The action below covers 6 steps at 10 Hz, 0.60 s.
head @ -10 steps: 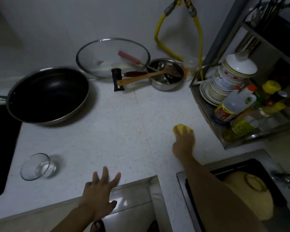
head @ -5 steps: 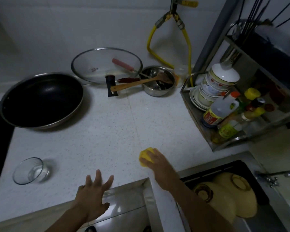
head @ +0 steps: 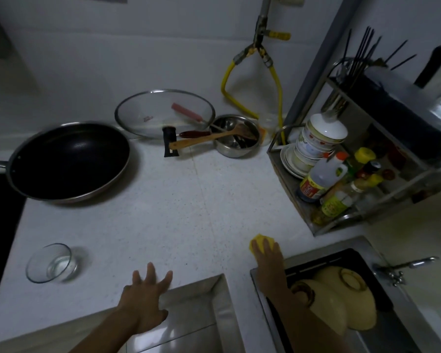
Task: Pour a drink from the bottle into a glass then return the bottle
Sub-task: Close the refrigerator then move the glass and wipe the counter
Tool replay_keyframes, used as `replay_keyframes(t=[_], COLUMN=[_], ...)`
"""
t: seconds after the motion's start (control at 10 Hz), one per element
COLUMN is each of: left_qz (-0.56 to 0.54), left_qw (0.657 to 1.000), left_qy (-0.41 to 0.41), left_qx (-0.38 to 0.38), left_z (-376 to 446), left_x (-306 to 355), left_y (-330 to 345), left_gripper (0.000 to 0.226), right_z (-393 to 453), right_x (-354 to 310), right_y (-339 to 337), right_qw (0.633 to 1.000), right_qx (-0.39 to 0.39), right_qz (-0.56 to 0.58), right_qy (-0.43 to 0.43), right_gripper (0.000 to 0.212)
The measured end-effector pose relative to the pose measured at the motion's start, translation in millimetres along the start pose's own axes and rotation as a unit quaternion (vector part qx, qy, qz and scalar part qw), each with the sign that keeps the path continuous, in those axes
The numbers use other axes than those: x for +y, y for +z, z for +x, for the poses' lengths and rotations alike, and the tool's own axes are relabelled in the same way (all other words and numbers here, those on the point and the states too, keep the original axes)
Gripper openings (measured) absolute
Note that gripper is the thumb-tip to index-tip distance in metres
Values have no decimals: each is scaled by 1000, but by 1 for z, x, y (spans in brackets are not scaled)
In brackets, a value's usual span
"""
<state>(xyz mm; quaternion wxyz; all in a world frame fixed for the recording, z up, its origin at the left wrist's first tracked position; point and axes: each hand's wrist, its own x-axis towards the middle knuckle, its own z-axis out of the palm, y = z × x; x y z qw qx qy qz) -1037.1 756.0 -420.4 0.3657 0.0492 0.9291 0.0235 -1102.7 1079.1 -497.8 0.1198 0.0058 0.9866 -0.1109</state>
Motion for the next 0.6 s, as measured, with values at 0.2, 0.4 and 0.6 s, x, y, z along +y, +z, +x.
replay_keyframes(t=[0.2, 0.4, 0.6], left_qz=[-84, -239, -379], left_qw=[994, 946, 830], left_qy=[42, 152, 206], left_qx=[-59, 158, 353], left_z=[-16, -96, -226], left_x=[-1, -20, -46], left_y=[-60, -160, -276], left_gripper=[79, 39, 33], right_z=[3, -45, -138], right_x=[-15, -96, -169], right_y=[-18, -131, -318], right_qw=[983, 983, 920], right_qx=[-75, -135, 93], right_qz=[-85, 85, 340], right_qy=[-147, -86, -169], right_gripper=[85, 66, 35])
